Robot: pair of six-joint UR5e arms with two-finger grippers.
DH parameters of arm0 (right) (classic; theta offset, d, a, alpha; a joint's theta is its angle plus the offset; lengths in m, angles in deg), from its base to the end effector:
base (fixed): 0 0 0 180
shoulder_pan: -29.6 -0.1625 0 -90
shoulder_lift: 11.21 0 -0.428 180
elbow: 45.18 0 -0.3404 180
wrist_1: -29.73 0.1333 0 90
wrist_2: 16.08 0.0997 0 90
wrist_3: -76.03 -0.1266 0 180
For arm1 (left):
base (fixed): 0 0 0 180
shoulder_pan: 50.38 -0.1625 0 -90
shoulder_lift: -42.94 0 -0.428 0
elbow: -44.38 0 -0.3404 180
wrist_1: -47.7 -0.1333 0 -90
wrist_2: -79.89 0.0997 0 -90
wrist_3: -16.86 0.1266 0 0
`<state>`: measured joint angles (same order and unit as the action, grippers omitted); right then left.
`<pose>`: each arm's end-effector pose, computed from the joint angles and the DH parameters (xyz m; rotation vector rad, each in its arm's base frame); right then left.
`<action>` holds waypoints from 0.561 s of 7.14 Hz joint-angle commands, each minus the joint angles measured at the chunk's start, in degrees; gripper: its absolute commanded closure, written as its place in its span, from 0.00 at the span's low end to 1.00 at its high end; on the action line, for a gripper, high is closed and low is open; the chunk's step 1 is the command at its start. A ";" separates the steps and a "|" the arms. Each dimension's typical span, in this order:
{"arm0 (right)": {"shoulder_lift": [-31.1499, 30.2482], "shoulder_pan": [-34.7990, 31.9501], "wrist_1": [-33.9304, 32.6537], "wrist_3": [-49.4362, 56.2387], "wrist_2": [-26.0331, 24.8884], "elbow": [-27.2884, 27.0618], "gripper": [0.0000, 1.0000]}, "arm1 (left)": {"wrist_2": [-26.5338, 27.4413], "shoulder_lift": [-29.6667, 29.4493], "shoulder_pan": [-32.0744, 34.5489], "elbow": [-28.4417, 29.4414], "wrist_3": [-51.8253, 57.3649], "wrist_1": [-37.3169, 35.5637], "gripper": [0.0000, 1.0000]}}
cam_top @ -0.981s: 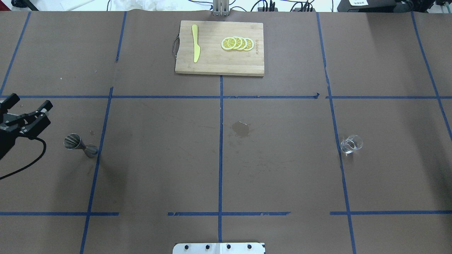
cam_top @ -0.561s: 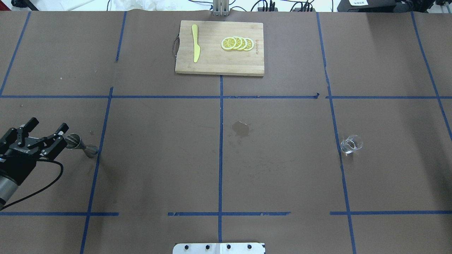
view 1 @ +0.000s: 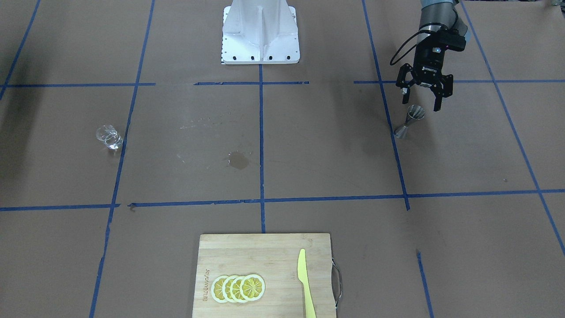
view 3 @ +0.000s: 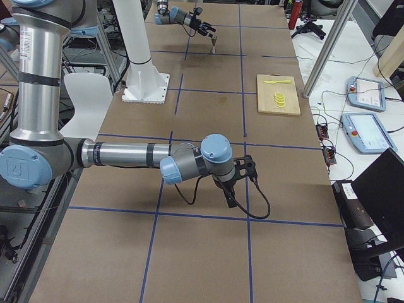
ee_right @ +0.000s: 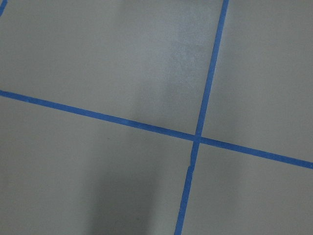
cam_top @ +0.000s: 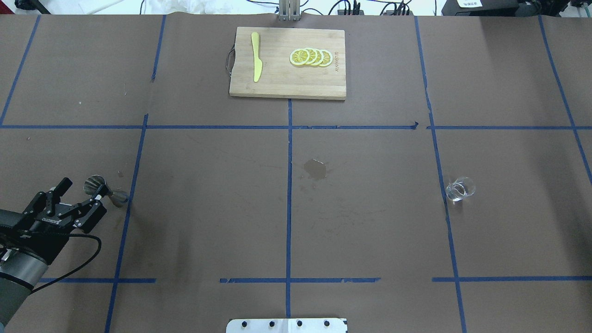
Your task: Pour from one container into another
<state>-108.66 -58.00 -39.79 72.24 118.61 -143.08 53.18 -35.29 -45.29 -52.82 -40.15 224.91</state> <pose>0.0271 -0.4117 0.6327 0.3043 -0.7885 -0.1196 0.2981 -0.2739 0.5170 1.2363 0.8959 -0.4049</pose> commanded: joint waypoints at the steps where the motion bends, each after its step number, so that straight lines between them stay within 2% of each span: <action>1: -0.02 -0.29 0.00 0.10 0.13 -0.01 0.00 | 2.01 -1.83 -0.51 2.72 -0.04 0.15 0.00; 4: -0.02 -0.29 0.00 0.10 0.13 -0.01 0.00 | 2.11 -3.94 -0.52 5.97 -0.04 0.15 0.00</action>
<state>-108.68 -58.28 -39.79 72.30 118.74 -143.09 55.23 -38.58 -45.78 -48.05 -40.18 225.06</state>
